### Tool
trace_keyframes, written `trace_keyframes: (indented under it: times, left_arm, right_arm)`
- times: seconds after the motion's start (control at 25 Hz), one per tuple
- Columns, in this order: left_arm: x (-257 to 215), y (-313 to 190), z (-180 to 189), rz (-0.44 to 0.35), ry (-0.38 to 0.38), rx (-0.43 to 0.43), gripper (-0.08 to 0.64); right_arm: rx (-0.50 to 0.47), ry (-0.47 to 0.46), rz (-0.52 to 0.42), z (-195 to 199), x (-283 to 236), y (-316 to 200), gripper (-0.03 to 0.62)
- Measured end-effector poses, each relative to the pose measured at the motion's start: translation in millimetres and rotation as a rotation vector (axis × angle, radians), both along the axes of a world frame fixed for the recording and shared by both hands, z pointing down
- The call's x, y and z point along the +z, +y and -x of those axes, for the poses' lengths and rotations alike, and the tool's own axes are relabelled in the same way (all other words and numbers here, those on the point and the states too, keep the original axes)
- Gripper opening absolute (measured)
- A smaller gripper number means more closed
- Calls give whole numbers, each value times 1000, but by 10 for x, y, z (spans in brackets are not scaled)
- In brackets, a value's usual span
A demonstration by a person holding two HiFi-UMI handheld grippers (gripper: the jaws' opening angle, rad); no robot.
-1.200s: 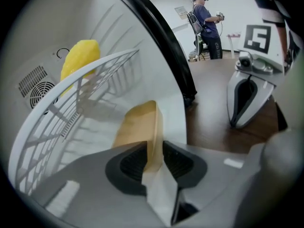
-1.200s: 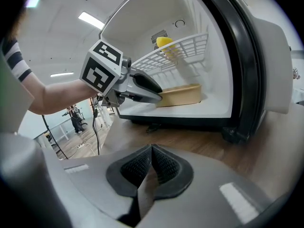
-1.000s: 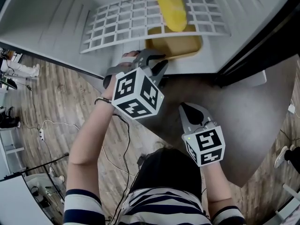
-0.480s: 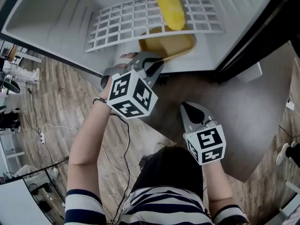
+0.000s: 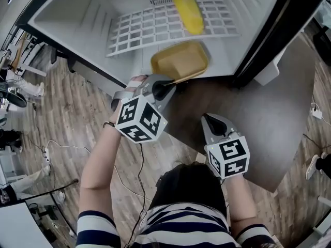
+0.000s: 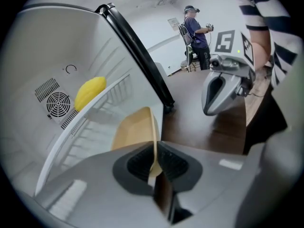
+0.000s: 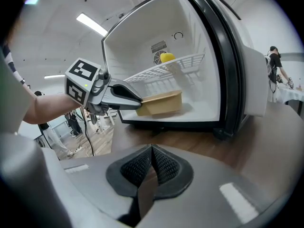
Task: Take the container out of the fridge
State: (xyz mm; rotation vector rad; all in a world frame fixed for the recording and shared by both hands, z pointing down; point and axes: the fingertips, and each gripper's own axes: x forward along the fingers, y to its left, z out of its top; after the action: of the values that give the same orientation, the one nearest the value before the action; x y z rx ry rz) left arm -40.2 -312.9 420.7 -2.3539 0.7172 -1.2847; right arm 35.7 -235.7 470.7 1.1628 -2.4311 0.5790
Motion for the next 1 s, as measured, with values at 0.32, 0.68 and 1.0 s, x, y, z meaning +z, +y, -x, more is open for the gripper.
trace_keyframes:
  times: [0.32, 0.68, 1.0]
  left_arm:
    - [-73, 453, 108, 21, 45, -8, 0]
    - [-56, 1071, 199, 54, 117, -29, 0]
    - [-72, 1469, 301, 67, 83, 5, 0]
  right_arm:
    - [23, 15, -30, 34, -238, 119, -8]
    - [44, 41, -60, 46, -452, 351, -8]
    - [49, 67, -80, 11, -585, 518, -8]
